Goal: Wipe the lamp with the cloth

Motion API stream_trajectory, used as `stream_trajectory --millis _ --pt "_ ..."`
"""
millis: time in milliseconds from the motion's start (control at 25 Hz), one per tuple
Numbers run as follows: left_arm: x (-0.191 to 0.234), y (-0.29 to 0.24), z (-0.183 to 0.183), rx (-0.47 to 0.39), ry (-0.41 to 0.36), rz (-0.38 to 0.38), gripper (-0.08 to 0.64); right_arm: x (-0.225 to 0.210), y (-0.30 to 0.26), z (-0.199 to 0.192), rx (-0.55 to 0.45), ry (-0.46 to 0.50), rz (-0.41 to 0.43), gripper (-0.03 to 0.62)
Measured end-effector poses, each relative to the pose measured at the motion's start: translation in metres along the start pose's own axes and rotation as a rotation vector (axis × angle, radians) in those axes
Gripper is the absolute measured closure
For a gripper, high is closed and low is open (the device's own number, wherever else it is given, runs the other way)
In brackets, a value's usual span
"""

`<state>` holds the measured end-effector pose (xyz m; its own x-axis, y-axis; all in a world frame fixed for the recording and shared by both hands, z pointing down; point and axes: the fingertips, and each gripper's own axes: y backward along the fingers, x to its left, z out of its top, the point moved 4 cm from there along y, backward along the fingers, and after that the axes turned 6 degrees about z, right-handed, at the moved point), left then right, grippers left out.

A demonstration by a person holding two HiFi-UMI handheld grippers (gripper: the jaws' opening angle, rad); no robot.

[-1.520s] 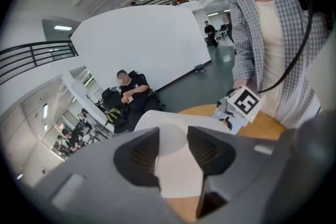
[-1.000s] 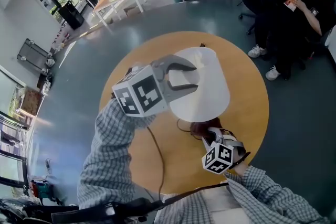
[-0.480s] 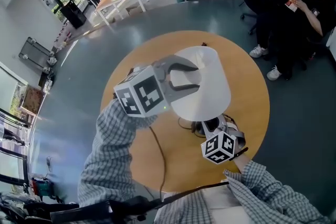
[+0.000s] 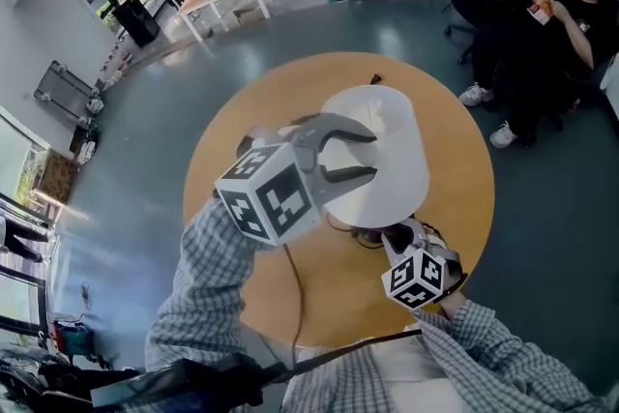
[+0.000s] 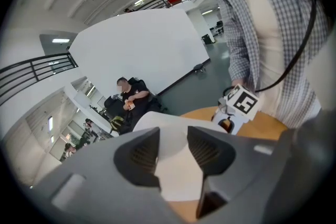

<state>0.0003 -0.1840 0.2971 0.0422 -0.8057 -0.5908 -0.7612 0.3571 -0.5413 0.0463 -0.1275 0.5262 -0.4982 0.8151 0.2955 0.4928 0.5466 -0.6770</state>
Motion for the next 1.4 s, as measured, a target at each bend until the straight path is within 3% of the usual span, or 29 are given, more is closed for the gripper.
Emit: stream_trajectory --millis 320,520,840,1200,1400 --pt "-0.034 -0.002 0.023 0.017 -0.102 0.038 0.4 0.008 0.028 -0.045 0.082 -0.061 -0.028 0.492" --pt "-0.053 -0.006 0.039 0.035 -0.147 0.048 0.4 0.031 0.016 -0.081 0.175 -0.065 0.042 0.492" --pt "-0.075 0.004 0.053 0.051 -0.176 0.07 0.399 0.061 -0.013 -0.097 0.267 -0.043 0.158 0.489" --pt "-0.09 0.006 0.055 0.048 -0.17 0.097 0.388 0.071 -0.014 -0.099 0.259 -0.05 0.183 0.438" --pt "-0.094 0.008 0.052 0.047 -0.162 0.103 0.331 0.075 -0.012 -0.091 0.231 -0.106 0.206 0.379"
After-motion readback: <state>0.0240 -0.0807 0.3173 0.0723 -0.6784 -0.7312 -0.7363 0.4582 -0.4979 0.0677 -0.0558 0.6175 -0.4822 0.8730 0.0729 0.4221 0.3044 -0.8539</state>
